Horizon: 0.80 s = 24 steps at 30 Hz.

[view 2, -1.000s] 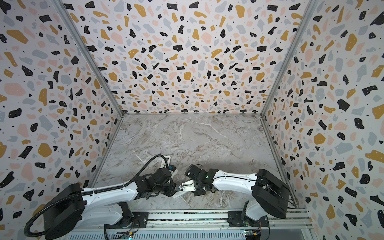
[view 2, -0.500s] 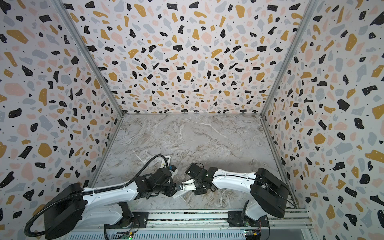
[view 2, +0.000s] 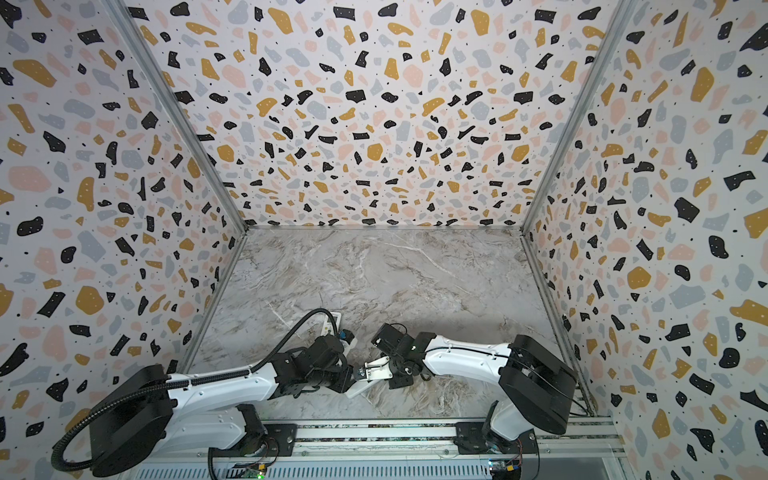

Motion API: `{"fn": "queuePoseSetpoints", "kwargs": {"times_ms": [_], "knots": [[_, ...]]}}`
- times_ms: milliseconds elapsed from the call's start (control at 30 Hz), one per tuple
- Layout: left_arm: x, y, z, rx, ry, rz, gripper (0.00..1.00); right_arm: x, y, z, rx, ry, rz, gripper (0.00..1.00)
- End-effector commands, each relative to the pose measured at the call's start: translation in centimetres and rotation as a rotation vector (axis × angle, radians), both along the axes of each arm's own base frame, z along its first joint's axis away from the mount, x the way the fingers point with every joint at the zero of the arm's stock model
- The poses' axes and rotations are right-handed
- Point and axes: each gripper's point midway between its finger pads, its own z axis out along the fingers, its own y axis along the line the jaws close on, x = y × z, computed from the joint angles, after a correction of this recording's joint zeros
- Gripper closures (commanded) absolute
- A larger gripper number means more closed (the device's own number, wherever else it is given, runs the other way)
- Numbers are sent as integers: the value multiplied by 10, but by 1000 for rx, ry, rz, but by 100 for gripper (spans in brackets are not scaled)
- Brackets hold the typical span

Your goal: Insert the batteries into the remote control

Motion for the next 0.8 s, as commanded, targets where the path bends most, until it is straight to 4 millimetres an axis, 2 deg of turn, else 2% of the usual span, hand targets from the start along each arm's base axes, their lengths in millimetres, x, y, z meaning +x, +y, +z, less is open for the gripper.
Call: {"fn": "queuePoseSetpoints", "kwargs": {"times_ms": [0, 400, 767], "knots": [[-7, 15, -15, 89, 31, -3, 62, 7, 9, -4, 15, -9, 9, 88], [-8, 16, -19, 102, 40, -4, 63, 13, 14, -13, 16, 5, 16, 89], [-7, 16, -18, 102, 36, -2, 64, 7, 21, -19, 12, 81, 10, 95]]}}
